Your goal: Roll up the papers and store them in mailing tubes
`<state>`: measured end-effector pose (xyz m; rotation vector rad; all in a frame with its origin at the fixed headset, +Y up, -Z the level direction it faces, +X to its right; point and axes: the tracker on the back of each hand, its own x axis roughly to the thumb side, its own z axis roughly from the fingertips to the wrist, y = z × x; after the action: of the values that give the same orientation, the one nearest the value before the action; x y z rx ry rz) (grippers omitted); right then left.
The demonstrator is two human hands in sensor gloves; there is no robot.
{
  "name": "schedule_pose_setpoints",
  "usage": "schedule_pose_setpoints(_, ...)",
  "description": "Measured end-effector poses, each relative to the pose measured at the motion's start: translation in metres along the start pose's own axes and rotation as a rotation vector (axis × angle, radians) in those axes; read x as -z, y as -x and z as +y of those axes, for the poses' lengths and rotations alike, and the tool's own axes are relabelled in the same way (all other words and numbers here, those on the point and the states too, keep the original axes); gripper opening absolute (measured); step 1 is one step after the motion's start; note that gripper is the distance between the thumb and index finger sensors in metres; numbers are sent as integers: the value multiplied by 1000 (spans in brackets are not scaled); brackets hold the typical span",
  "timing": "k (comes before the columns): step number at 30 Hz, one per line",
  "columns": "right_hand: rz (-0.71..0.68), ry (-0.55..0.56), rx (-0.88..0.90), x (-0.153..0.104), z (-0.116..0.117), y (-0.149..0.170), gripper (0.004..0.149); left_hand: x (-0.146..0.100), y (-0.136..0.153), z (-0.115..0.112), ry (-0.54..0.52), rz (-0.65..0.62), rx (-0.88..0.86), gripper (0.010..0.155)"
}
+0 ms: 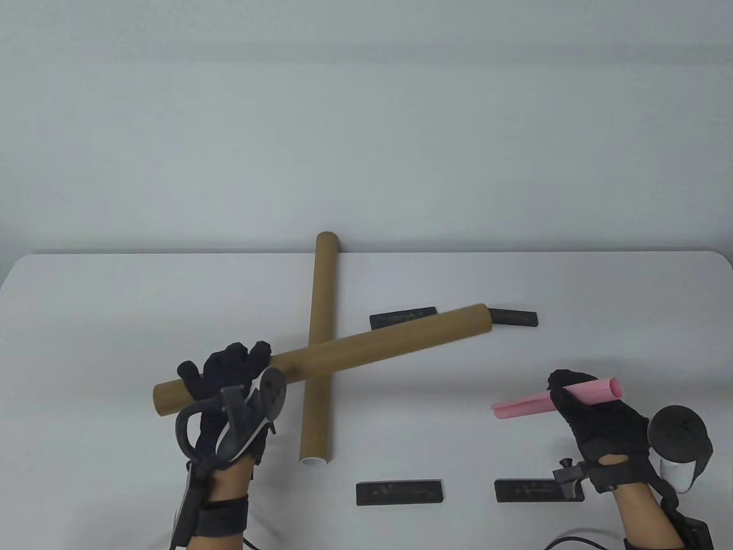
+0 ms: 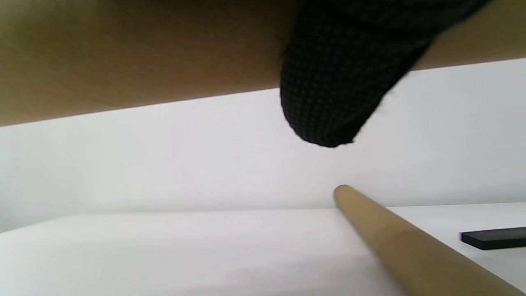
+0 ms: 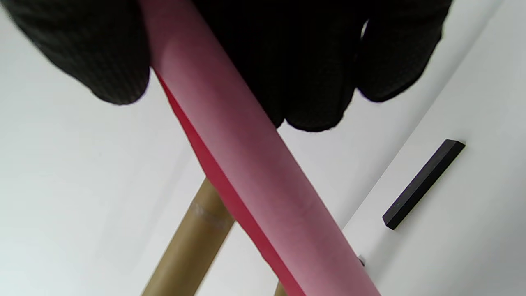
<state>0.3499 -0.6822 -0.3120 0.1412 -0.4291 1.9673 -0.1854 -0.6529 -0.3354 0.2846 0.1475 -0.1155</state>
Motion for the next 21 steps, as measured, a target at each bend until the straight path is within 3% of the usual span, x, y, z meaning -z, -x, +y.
schedule_pose_setpoints(6, 13, 145, 174, 0, -30, 7, 56, -12, -10, 0, -61, -100, 32, 76)
schedule_pose_setpoints(9, 17, 162, 246, 1, -36, 12, 55, -12, -9, -2, -45, -127, 1, 75)
schedule_pose_setpoints(17, 40, 71, 487, 3, -27, 24, 55, -17, -5, -5, -34, -154, -59, 75)
schedule_pose_setpoints(21, 72, -39, 655, 3, -7, 31, 56, -20, -9, -4, -33, -183, -120, 75)
